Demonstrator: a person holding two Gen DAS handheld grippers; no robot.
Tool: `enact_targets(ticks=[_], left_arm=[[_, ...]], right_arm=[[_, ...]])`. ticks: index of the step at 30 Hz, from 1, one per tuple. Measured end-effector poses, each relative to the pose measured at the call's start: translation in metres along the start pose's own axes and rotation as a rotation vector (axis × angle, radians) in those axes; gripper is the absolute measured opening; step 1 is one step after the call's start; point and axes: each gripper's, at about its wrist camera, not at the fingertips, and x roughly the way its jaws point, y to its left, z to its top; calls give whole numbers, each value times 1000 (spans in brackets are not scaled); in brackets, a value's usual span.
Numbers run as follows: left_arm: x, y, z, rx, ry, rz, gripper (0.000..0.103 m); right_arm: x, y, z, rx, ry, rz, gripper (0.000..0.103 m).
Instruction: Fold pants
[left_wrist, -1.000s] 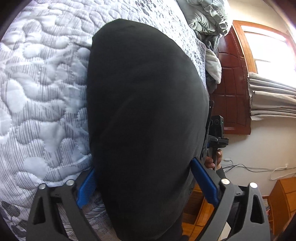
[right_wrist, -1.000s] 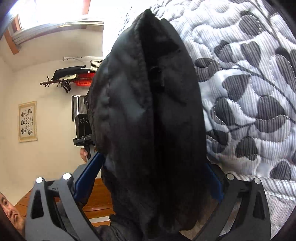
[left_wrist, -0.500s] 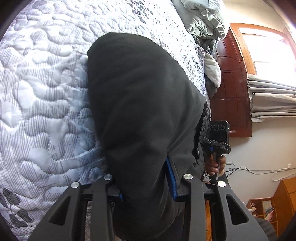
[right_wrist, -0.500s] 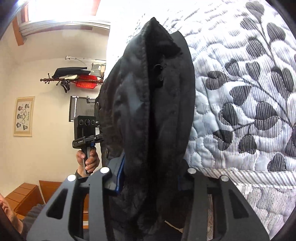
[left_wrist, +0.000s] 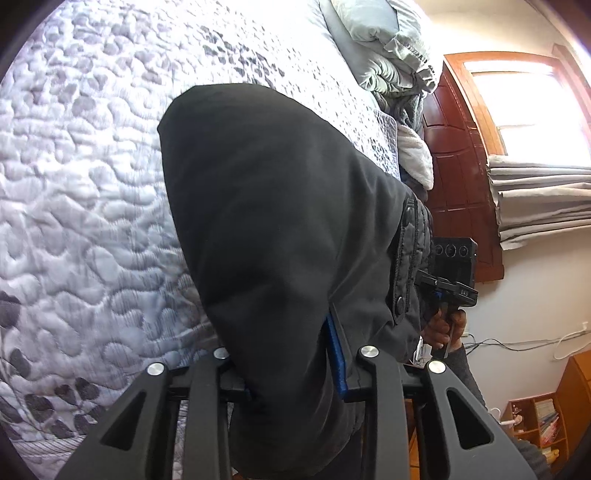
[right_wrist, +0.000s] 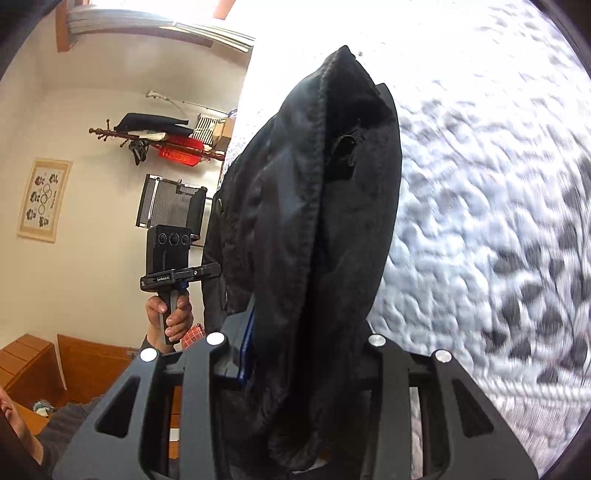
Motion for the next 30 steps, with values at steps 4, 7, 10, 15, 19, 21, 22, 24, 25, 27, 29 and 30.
enact_targets(ticks=[4, 7, 10, 15, 19, 21, 22, 24, 25, 27, 29, 30], left_arm=[[-35, 7, 28, -3, -50, 25, 30], [-57, 23, 55, -19, -67, 42, 30], [-74, 46, 82, -53, -77, 63, 30], [-87, 89, 125, -103, -70, 81, 30], [-85, 122, 146, -144, -58, 78, 30], [-81, 137, 152, -161, -42, 89, 30], [-78, 141, 154, -164, -36, 89, 30], [-76, 146, 156, -158, -33, 73, 31], [-75, 148, 157, -151, -32, 68, 31], [-71, 147, 158, -140, -32, 64, 32], [-71, 150, 156, -136, -41, 59, 34], [-71, 151, 154, -135, -47, 56, 36]], right_arm=[[24, 23, 47, -38, 9, 0, 35], [49, 35, 83, -48, 22, 2, 35], [79, 40, 118, -48, 43, -3, 35], [127, 34, 166, -34, 80, -19, 35], [152, 12, 183, -10, 105, -23, 35], [166, 3, 190, 10, 121, -34, 35], [169, -4, 191, 22, 124, -37, 35], [171, -20, 187, 47, 131, -31, 36], [171, -26, 184, 55, 135, -30, 37], [172, -32, 181, 66, 139, -22, 38], [171, -38, 178, 74, 140, -18, 43], [170, -42, 177, 81, 138, -21, 45]])
